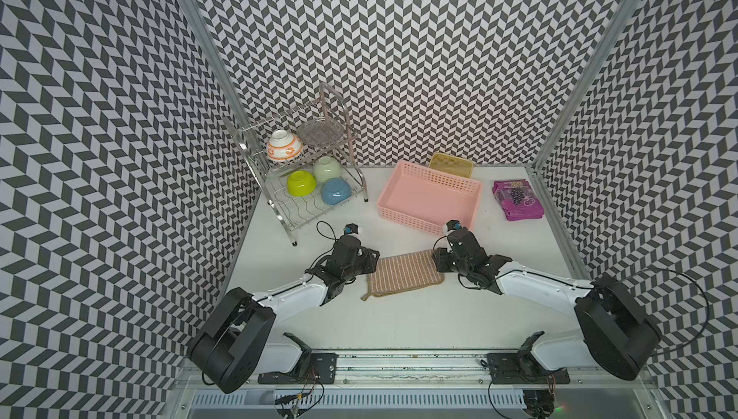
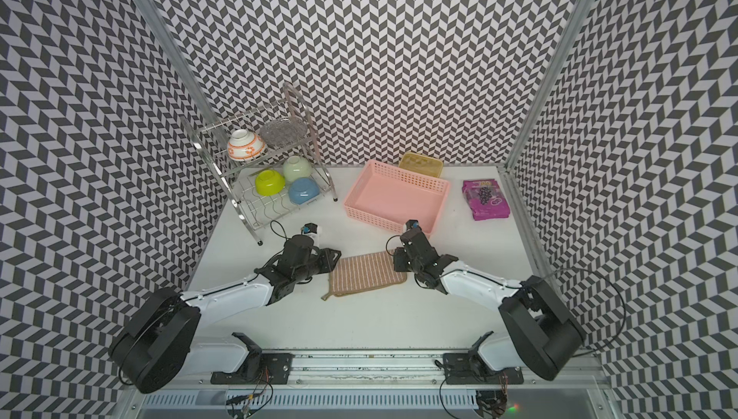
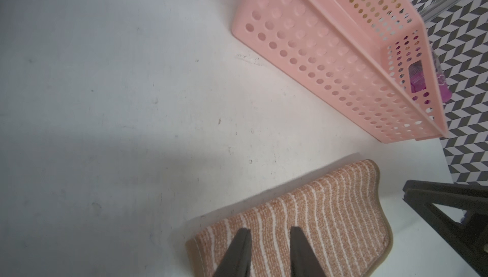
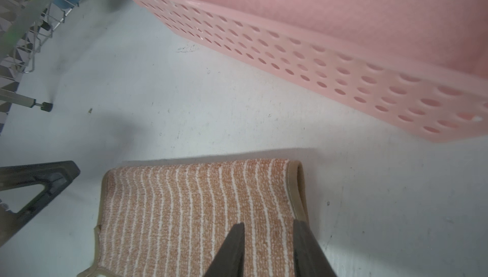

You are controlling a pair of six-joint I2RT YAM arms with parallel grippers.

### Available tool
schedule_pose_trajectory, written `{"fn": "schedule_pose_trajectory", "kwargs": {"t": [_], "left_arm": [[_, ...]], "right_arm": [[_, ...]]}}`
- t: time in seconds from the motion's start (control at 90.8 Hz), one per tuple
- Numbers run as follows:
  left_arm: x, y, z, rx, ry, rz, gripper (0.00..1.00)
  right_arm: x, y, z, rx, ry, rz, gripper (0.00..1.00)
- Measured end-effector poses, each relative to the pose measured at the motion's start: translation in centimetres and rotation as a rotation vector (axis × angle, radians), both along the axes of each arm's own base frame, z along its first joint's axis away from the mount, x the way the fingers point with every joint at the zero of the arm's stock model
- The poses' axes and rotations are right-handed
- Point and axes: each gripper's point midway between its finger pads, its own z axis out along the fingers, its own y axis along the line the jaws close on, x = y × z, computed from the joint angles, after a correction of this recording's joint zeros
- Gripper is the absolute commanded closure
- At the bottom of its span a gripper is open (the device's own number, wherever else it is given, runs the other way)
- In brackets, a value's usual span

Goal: Fold the square dishcloth
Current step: Fold the cleaning item at the center of the board.

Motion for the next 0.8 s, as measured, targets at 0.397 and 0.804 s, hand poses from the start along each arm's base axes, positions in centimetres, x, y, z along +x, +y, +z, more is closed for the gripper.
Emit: {"fn": "schedule_pose_trajectory", "kwargs": {"t": [0.397, 0.804], "left_arm": [[-1.7, 0.9, -0.4, -0.016, 0.047, 0.022, 0.7], [-5.5, 2.2, -4.0, 0.021, 0.158, 0.033, 0.69]], "right_arm": [[-2.4, -1.0, -2.6, -0.02, 0.114, -0.007, 0.62], [-3.2, -1.4, -4.6, -0.037, 0.186, -0.016, 0.63]]}}
